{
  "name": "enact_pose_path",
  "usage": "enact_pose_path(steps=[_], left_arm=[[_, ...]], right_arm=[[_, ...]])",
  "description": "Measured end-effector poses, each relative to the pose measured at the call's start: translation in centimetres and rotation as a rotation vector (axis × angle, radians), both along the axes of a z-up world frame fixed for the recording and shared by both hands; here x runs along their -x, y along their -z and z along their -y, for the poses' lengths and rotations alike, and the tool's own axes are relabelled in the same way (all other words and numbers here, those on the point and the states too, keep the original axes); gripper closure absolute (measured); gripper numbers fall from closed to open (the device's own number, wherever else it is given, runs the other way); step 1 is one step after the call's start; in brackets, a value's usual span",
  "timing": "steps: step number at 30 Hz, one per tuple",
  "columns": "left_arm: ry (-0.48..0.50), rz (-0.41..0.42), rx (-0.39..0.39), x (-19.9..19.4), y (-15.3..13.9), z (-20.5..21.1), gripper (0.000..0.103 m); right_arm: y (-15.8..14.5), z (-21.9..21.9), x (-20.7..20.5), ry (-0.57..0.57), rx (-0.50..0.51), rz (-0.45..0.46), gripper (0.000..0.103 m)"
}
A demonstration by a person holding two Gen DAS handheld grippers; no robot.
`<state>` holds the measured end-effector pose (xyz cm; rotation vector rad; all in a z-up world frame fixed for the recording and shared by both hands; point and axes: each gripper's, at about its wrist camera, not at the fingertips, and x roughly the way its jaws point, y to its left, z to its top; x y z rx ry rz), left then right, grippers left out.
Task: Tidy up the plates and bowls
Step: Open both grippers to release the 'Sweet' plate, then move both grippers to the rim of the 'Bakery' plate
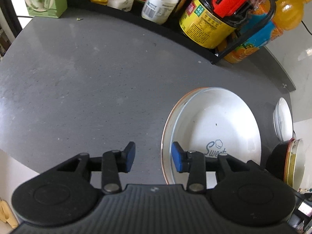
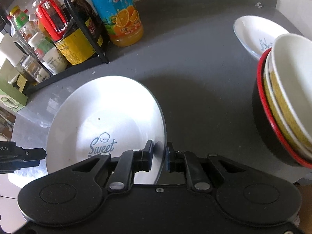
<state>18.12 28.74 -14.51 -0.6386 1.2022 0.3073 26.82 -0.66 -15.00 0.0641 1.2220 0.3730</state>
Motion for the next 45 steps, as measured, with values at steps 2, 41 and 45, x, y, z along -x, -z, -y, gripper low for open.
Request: enact_pose_path(steps=[2, 41, 45], left_arm=[[0.014, 0.005, -0.006, -0.2, 0.0, 0.2, 0.064], [0.216, 0.164, -0.122, -17.0, -4.8, 20.6, 0.051], [0.232, 0.169, -0.102, -19.0, -4.1, 23.3, 0.051]], right_arm=[[0.1, -0.4, 0.3, -0.005, 0.016, 0.010, 0.088], [-9.2, 19.5, -10.1, 0.237, -0.124, 0.169, 0.044], [-8.1, 22.0, -11.6, 0.252, -0.115, 0.160, 0.044]])
